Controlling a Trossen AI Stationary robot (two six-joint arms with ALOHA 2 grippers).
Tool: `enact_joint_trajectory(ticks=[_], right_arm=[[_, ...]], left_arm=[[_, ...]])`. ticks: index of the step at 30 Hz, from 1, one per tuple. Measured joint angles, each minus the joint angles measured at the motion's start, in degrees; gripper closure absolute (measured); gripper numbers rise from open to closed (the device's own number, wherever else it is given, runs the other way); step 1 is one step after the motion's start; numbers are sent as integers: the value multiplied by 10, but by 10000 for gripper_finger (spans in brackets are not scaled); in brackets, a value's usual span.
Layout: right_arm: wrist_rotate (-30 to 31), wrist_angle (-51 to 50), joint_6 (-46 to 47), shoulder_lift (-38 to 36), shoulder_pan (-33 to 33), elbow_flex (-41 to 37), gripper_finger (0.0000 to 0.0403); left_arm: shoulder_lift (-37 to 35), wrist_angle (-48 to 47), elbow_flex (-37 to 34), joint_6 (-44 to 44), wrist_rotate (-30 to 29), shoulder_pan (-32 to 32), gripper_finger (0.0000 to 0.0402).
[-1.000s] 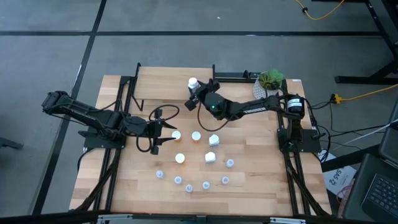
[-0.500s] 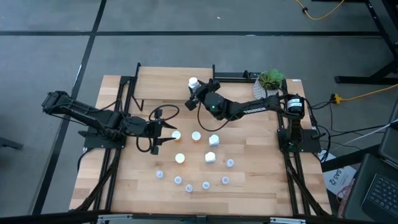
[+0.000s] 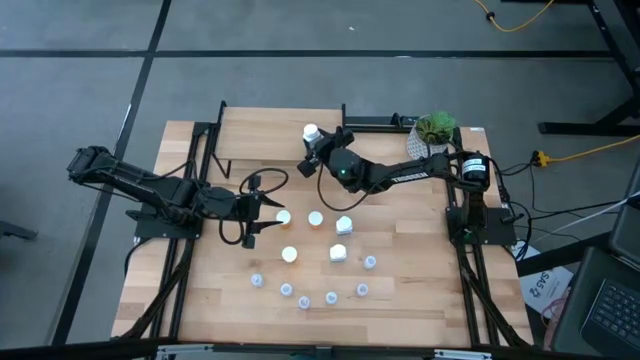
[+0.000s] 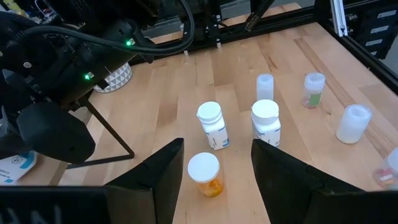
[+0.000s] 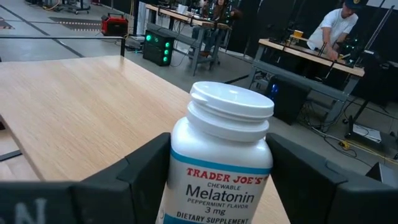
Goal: Pick and place medicine bottles onto shelf by color
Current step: Put the top right blue pill bottle on the shelf
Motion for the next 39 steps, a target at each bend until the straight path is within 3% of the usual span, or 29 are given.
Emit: enact_joint_trajectory(ticks=[10,14,21,26,30,33,35,37,39], right_arm=[[0,2,-2,0,0,0,74],[1,23,-4,0,0,0,69],[11,105,-86,-13,8,0,69],[11,85,-78,-50,37,0,69],[21,-18,-71,-105,66,0,69],[25,-179,-3,-152,78,0,77],[-18,-305,94,-182,74,0,84],[-99,-409,186,-207,58,0,93],[-157,-459,232,-220,42,0,102]], left_arm=[[0,0,0,0,0,0,220],[0,0,0,0,0,0,220],[0,-1,0,0,0,0,220],[0,-2,0,0,0,0,220],[0,-3,0,0,0,0,220],[0,-4,0,0,0,0,220],[0,-4,0,0,0,0,220],[0,-4,0,0,0,0,220],[0,-4,0,0,0,0,220]])
